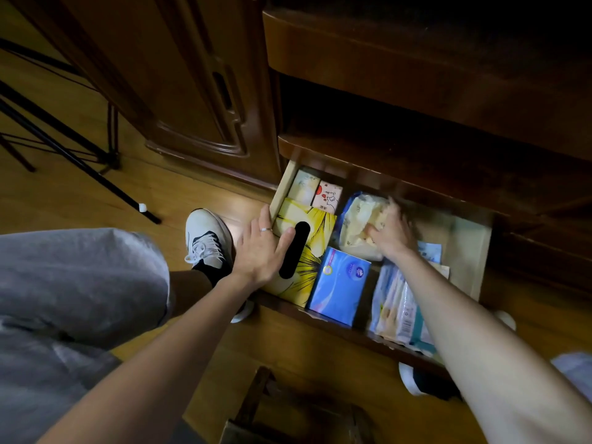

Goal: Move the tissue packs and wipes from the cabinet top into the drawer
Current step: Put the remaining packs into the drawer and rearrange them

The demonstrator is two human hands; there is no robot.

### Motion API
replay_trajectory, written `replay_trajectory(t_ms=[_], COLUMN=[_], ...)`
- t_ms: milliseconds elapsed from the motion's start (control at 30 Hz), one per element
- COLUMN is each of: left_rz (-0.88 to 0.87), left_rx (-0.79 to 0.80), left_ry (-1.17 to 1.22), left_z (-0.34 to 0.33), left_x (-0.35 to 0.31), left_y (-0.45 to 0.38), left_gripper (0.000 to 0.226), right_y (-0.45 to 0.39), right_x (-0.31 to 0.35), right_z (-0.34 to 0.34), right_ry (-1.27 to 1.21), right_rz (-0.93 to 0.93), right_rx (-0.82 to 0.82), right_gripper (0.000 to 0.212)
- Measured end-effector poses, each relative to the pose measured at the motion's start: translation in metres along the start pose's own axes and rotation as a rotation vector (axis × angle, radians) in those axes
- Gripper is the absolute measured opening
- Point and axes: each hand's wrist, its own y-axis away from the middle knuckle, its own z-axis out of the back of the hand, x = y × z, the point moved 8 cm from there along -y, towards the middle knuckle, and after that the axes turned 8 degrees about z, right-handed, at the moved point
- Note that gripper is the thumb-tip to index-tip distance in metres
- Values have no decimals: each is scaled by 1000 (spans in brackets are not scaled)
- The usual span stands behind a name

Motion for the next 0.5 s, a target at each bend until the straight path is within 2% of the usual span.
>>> replay_trajectory(t_ms=[133,300,400,500], left_rz=[-8,-14,-20,-28], left_rx=[-29,-40,-34,-27], left_ry=[-34,-50,-47,-42], left_z=[1,1,1,1], left_x=[-4,-5,-5,-4], left_y=[2,2,3,3], left_gripper=[78,79,79,79], right_y=[-19,-7,7,12], right_x=[19,27,15,13], right_z=[-8,-20,-36,-35], right_ry=[-137,-286,-559,-706], right_rz=[-64,-135,-262,-374], right_rx=[-27,-143,-165,-276], right_gripper=[78,60,58,63])
